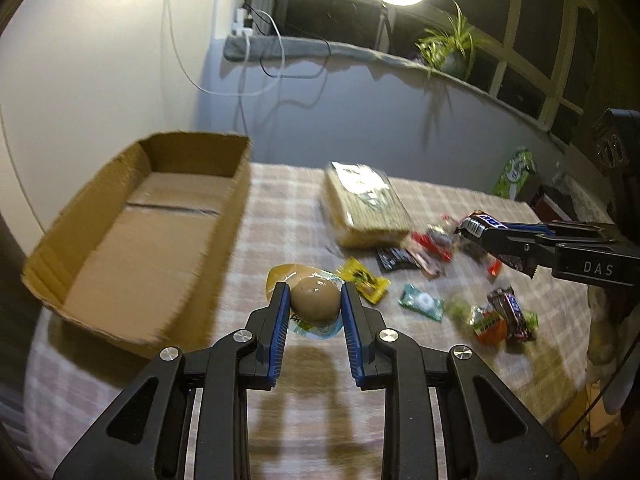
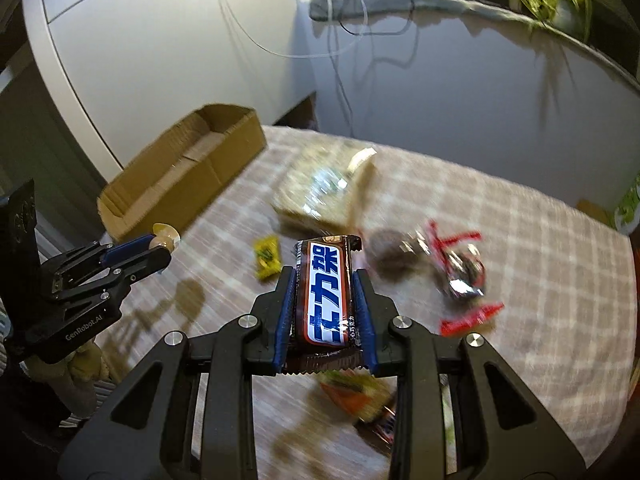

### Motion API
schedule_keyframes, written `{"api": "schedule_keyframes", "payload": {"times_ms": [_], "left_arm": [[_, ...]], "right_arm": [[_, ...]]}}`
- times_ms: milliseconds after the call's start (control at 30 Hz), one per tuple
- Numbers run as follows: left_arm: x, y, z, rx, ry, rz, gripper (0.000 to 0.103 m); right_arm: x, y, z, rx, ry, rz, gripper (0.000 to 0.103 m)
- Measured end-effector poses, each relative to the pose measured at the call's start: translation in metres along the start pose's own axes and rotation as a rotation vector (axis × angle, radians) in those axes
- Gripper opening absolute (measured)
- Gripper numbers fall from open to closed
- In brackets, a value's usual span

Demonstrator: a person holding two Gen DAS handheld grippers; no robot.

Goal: Organize snacks
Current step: 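Carry the egg and Snickers bar into the cardboard box and open both tools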

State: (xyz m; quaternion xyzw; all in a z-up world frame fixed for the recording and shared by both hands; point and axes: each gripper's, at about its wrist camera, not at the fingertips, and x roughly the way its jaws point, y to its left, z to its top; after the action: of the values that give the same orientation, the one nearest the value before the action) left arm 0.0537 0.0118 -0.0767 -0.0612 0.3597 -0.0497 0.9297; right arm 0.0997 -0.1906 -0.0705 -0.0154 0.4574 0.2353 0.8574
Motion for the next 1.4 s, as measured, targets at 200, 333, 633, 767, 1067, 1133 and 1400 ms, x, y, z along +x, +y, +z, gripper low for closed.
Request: {"api": "schedule_keyframes", "payload": {"times_ms": [200,333,633,767,1067,1133,1400], "left_arm": [[-0.013,0.026,0.010,-0.023,-0.046,0.044,0.024],[-0.017,0.045,0.013,-0.044,-0.063,0.081,0.024],[-0.018,0.083,0.015,-0.087,-0.072,0.138,0.024],[-0.016,0.095,0.015,-0.107,-0.071,0.153,0.024],[-0.011,0.118,0.013,-0.140,-0.061,0.180,0.024],[-0.011,0.120,0.012,-0.143,-0.060,0.183,0.024],[-0.009,0.126,0.011,-0.156,-0.054,0.185,0.024]], "right_arm": [[0.009,0.031,0.024,-0.039,-0.032,0.029,0.030],[0.021,0.055,0.043,-0.074,-0.038,0.043,0.030],[0.055,0.105,0.075,-0.132,-0.046,0.100,0.030],[0.070,0.127,0.088,-0.162,-0.043,0.113,0.030],[0.112,0.159,0.105,-0.201,-0.001,0.127,0.030],[0.121,0.163,0.107,-0.205,0.011,0.127,0.030],[0.140,0.172,0.113,-0.220,0.034,0.118,0.030]]}}
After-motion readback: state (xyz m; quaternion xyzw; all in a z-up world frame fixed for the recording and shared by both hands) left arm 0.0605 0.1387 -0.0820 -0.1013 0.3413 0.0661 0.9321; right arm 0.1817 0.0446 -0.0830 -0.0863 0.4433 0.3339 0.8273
